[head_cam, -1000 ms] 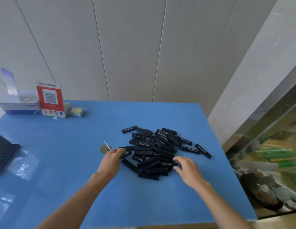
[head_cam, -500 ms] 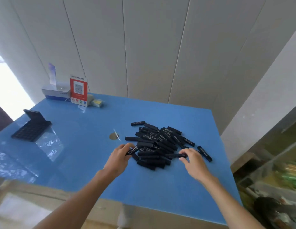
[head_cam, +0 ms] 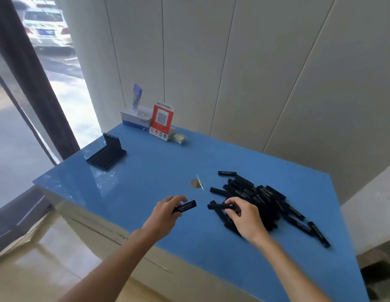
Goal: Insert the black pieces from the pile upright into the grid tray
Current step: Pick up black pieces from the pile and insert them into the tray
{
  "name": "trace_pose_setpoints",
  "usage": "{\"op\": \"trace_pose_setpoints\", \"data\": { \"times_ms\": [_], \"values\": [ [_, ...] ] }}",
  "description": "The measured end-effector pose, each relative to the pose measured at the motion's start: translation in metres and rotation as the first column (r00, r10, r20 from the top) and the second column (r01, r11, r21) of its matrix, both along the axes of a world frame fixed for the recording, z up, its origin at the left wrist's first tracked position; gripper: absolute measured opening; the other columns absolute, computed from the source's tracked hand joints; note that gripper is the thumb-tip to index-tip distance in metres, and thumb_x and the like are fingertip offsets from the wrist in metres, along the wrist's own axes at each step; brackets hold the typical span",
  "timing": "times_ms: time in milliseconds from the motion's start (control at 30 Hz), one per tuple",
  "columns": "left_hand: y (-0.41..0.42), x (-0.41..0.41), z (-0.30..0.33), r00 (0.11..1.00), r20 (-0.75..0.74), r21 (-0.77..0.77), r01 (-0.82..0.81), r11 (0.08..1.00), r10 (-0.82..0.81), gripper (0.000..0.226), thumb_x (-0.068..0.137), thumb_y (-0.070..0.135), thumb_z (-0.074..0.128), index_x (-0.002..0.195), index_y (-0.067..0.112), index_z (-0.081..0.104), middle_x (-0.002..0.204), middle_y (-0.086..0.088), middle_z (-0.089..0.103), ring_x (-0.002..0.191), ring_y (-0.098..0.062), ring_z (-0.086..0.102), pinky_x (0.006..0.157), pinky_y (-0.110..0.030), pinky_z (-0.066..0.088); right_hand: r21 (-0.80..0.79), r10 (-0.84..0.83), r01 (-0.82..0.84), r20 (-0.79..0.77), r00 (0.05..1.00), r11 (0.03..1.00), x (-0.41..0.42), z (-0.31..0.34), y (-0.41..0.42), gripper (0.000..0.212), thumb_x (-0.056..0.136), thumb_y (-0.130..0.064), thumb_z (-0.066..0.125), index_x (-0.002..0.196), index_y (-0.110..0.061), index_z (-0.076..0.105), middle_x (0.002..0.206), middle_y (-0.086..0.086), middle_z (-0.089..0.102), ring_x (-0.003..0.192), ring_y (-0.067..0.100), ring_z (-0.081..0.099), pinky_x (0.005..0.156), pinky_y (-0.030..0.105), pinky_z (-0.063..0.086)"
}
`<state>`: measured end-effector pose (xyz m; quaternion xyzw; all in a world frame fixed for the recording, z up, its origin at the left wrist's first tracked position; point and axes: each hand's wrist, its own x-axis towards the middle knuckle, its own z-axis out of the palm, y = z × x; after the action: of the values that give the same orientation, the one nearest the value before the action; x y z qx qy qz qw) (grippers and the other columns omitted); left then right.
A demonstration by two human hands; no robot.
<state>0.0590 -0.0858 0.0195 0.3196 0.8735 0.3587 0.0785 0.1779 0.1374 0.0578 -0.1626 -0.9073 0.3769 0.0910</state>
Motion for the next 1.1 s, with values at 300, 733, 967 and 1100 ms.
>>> {"op": "trace_pose_setpoints", "data": {
  "times_ms": [300, 733, 967, 1100],
  "values": [
    [-0.13, -0.086, 0.02, 0.996, -0.091, 0.017, 0.019, 1.0, -0.017, 0.035, 0.084, 0.001, 0.062, 0.115, 0.018, 0.057, 0.095, 0.005, 0.058, 0.082, -0.013, 0.056, 0.071, -0.015, 0.04, 0.027, 0.075, -0.075, -0.027, 0.997, 0.997, -0.112, 0.013, -0.134, 0.013, 0.088, -0.013, 0.063, 0.1, -0.014, 0.064, 0.087, -0.01, 0.058, 0.086, 0.008, 0.055, 0.076, 0.013, 0.037],
    [-0.225, -0.203, 0.031, 0.993, -0.119, 0.057, -0.005, 0.998, 0.012, 0.03, 0.083, 0.013, 0.067, 0.111, 0.018, 0.058, 0.093, 0.008, 0.062, 0.078, -0.012, 0.06, 0.073, -0.025, 0.052, -0.028, 0.046, -0.047, -0.027, 0.999, 0.999, -0.219, 0.012, -0.215, 0.012, 0.086, -0.012, 0.065, 0.098, -0.013, 0.065, 0.086, -0.003, 0.064, 0.084, 0.012, 0.059, 0.068, 0.012, 0.037],
    [-0.21, -0.277, 0.031, 0.994, -0.106, 0.082, -0.009, 0.997, 0.018, 0.033, 0.08, 0.009, 0.069, 0.111, 0.02, 0.061, 0.098, 0.007, 0.064, 0.082, -0.01, 0.061, 0.074, -0.019, 0.05, -0.077, 0.061, -0.063, -0.032, 0.998, 0.995, -0.296, 0.004, -0.211, 0.012, 0.085, -0.012, 0.066, 0.092, -0.023, 0.063, 0.082, -0.009, 0.063, 0.081, 0.006, 0.059, 0.063, 0.004, 0.038],
    [-0.197, -0.323, 0.036, 0.998, -0.065, 0.042, -0.003, 0.999, 0.006, 0.038, 0.081, 0.003, 0.065, 0.113, 0.024, 0.06, 0.101, 0.009, 0.063, 0.082, -0.009, 0.061, 0.072, -0.014, 0.05, -0.091, 0.058, -0.06, -0.033, 0.998, 0.994, -0.34, 0.005, -0.201, 0.012, 0.086, -0.013, 0.065, 0.093, -0.021, 0.064, 0.085, -0.008, 0.064, 0.084, 0.004, 0.059, 0.065, 0.005, 0.039]
  ]
}}
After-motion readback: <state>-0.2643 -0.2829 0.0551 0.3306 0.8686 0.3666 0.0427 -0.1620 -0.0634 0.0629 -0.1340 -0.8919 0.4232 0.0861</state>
